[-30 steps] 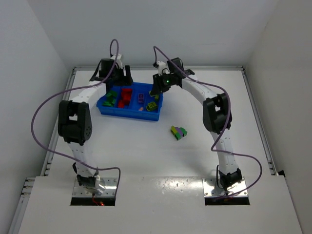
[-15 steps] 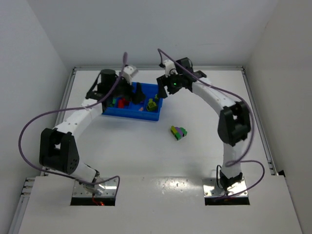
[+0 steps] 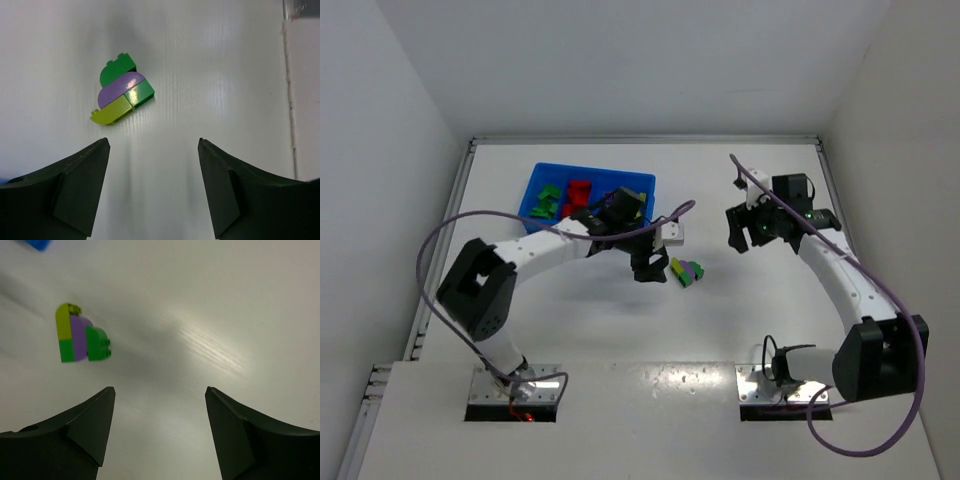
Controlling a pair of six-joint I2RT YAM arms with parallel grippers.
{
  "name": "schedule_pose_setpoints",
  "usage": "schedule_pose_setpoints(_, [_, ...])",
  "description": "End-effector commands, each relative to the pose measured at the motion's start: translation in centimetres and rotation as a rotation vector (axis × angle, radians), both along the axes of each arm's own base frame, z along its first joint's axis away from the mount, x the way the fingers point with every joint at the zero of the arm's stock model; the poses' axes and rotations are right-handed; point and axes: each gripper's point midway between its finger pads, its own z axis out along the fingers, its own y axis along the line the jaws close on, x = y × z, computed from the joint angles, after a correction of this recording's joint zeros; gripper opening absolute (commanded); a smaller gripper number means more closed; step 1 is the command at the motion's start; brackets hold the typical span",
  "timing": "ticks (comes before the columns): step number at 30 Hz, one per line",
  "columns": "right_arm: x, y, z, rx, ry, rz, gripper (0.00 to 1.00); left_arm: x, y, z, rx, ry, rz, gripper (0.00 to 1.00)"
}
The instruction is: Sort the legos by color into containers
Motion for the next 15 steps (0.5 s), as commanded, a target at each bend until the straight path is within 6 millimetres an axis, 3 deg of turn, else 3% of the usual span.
schedule_pose_setpoints(1, [-1.1,-2.1,0.3,-0.014,-0.023,-0.046,0.73,-0.1,-1.5,-1.5,0.028,-0.046,-0.23,0.78])
schedule_pose_setpoints(2, [-1.5,-2.8,0.1,-0.015,-0.012,-0.07,0.73,0.9,-2.3,-0.8,0.018,-0.072,-0.239,0.81])
schedule_pose_setpoints(7, [-2.9,-3.5,0.3,0.034,0.005,-0.095,0.73,3.2,-3.3,-1.9,0.047,-0.173,-0.301,0.83])
schedule_pose_setpoints(10, [-3.0,-4.4,0.4,0.047,0.009,-0.134,0.73,3.6,-3.9,-3.3,0.083,-0.193,-0.361,0.83])
schedule_pose_setpoints(11, [-3.0,-4.8,0.4,0.047,0.009,-0.149,0.73,3.8,-3.9,-4.6,0.101,-0.183,-0.384,0.83])
schedule_pose_setpoints(15, [-3.2,-5.2,0.4,0.068,0.02,-0.169,0.73,4.2,-4.8,-5.7,0.112,-0.177,-0.41,0.83])
